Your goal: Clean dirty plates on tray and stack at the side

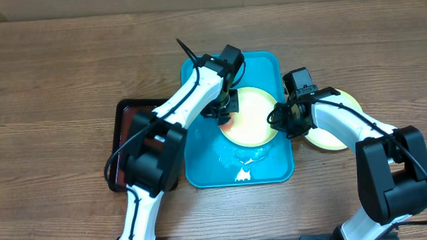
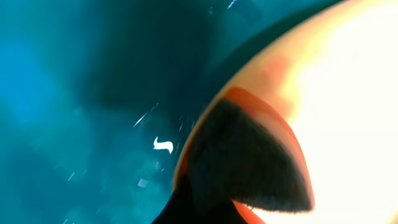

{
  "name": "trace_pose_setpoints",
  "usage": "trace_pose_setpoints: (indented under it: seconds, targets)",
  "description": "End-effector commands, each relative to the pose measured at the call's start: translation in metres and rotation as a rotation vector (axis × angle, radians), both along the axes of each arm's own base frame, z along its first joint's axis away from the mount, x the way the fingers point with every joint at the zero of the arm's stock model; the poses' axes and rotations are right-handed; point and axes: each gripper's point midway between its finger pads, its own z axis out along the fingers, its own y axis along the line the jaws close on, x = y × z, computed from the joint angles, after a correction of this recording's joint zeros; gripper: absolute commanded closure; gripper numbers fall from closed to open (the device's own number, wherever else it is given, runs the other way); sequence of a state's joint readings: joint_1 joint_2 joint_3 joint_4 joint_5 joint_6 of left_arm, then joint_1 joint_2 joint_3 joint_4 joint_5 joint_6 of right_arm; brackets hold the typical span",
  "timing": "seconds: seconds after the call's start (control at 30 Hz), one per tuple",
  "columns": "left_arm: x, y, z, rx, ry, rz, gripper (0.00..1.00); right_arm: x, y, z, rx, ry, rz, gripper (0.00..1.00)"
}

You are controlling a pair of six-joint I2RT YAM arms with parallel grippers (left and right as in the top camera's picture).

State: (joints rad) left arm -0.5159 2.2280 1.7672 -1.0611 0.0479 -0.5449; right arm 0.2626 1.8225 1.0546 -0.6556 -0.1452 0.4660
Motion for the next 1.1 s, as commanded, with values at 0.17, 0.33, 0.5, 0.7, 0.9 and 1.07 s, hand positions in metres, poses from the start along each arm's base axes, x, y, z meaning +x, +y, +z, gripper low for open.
trace_pose_setpoints:
  seconds: [0.17,0.33,0.5,0.7,0.9,1.07]
  targets:
    - [-0.001,0.029,0.177,-0.129,-0.353,-0.003,0.96,-0.022,-0.015,-0.027,-0.098,0.077,0.053,0.96]
    - [-0.021,0.106,0.212,0.046,-0.402,0.115,0.96,-0.022,-0.015,-0.027,-0.097,0.077,0.053,0.96]
    - [-0.044,0.162,0.171,0.161,-0.228,0.212,0.96,-0.024,-0.015,-0.027,-0.099,0.083,0.053,0.96]
    - [-0.055,0.184,0.076,0.14,-0.116,0.228,0.96,-0.025,-0.016,-0.027,-0.1,0.088,0.053,0.96]
    - [-0.055,0.187,0.036,0.128,-0.129,0.218,0.92,-0.025,-0.015,-0.027,-0.1,0.088,0.053,0.96]
    - [-0.054,0.181,0.043,0.087,-0.117,0.186,0.61,-0.025,-0.016,-0.025,-0.101,0.092,0.054,0.96]
